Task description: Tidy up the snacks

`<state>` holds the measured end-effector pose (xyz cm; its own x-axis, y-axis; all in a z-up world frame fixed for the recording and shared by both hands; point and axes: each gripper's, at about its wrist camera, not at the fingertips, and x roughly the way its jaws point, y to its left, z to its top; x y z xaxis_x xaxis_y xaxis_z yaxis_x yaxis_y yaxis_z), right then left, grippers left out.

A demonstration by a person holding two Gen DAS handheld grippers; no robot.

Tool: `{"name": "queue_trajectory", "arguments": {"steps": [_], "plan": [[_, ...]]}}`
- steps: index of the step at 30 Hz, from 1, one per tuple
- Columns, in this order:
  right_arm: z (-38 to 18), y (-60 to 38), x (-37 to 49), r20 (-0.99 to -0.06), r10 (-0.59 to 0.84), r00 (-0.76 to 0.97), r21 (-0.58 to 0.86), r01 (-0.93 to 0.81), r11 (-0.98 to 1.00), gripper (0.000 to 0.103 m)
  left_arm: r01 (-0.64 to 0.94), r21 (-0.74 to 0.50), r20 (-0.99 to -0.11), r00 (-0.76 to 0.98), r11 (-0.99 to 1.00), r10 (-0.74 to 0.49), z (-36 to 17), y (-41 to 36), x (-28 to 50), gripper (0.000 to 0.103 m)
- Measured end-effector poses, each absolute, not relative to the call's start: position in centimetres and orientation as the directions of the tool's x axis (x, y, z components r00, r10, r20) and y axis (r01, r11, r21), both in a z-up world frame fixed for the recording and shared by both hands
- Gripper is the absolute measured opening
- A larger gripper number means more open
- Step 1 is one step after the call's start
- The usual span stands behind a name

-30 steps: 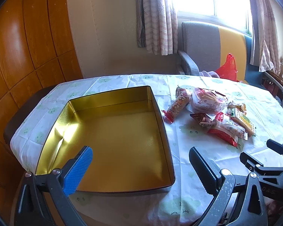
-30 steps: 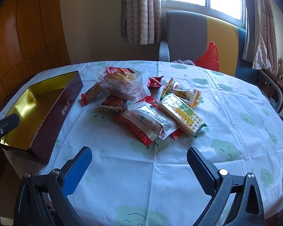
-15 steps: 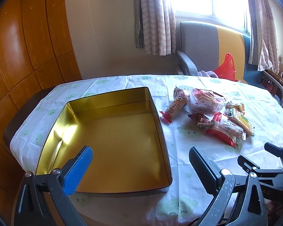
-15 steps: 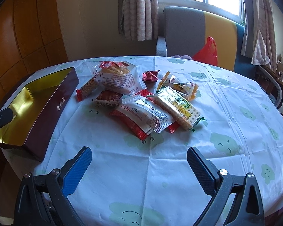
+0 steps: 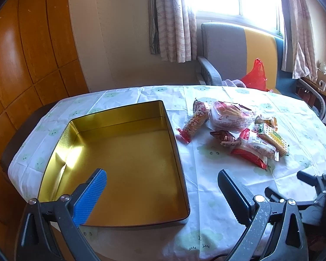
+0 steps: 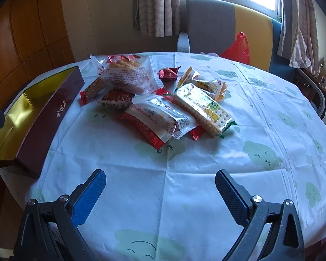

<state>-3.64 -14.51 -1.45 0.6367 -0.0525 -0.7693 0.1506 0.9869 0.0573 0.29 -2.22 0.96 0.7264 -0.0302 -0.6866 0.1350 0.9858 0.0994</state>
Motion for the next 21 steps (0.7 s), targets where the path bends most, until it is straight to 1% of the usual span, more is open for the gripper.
{"name": "queue_trajectory", "arguments": {"steps": [3, 4, 6, 7, 11, 13, 15, 16, 19, 20, 21], "plan": [[-2.3, -14.6, -3.5, -0.786, -0.056, 0.616, 0.048, 0.150, 0.988, 0.103, 0.146, 0.079, -0.699, 0.713, 0.986, -0.049, 0.8, -2.2, 0.9, 0.093], [-2.7, -14.6, -3.4, -0.794, -0.056, 0.606, 0.045, 0.150, 0.988, 0.103, 0.152, 0.072, -0.708, 0.704, 0.986, -0.057, 0.7, -2.1, 1.1, 0.091], [-3.4, -14.7, -3.2, -0.811, -0.052, 0.583, 0.047, 0.152, 0.987, 0.103, 0.176, 0.034, -0.732, 0.675, 0.984, -0.095, 0.5, -2.1, 1.6, 0.080], [-4.0, -14.9, -3.1, -0.823, -0.042, 0.566, 0.056, 0.156, 0.986, 0.103, 0.190, 0.036, -0.735, 0.670, 0.981, -0.103, 0.5, -2.3, 1.9, 0.078], [-4.3, -15.0, -3.1, -0.819, -0.041, 0.572, 0.051, 0.142, 0.989, 0.103, 0.255, 0.024, -0.740, 0.655, 0.967, -0.154, 0.7, -3.2, 3.0, 0.061], [-4.4, -15.2, -3.1, -0.818, -0.032, 0.575, 0.059, 0.139, 0.989, 0.103, 0.289, -0.020, -0.758, 0.620, 0.957, -0.203, 0.8, -3.7, 3.7, 0.056], [-4.4, -15.3, -3.1, -0.815, -0.028, 0.579, 0.065, 0.140, 0.988, 0.103, 0.302, -0.090, -0.770, 0.583, 0.949, -0.258, 0.9, -3.9, 4.5, 0.047], [-4.5, -15.3, -3.1, -0.814, -0.028, 0.581, 0.066, 0.139, 0.988, 0.103, 0.307, -0.125, -0.776, 0.563, 0.943, -0.286, 1.1, -4.2, 5.0, 0.046], [-4.5, -15.4, -3.1, -0.809, -0.022, 0.587, 0.067, 0.129, 0.989, 0.103, 0.325, -0.174, -0.778, 0.533, 0.930, -0.332, 1.4, -5.3, 6.3, 0.046], [-4.5, -15.3, -3.2, -0.806, -0.022, 0.591, 0.065, 0.126, 0.990, 0.103, 0.330, -0.186, -0.776, 0.528, 0.925, -0.345, 1.4, -5.8, 6.9, 0.048], [-4.5, -15.2, -3.2, -0.805, -0.023, 0.593, 0.062, 0.122, 0.991, 0.103, 0.333, -0.197, -0.775, 0.523, 0.922, -0.355, 1.4, -6.4, 7.6, 0.058]]}}
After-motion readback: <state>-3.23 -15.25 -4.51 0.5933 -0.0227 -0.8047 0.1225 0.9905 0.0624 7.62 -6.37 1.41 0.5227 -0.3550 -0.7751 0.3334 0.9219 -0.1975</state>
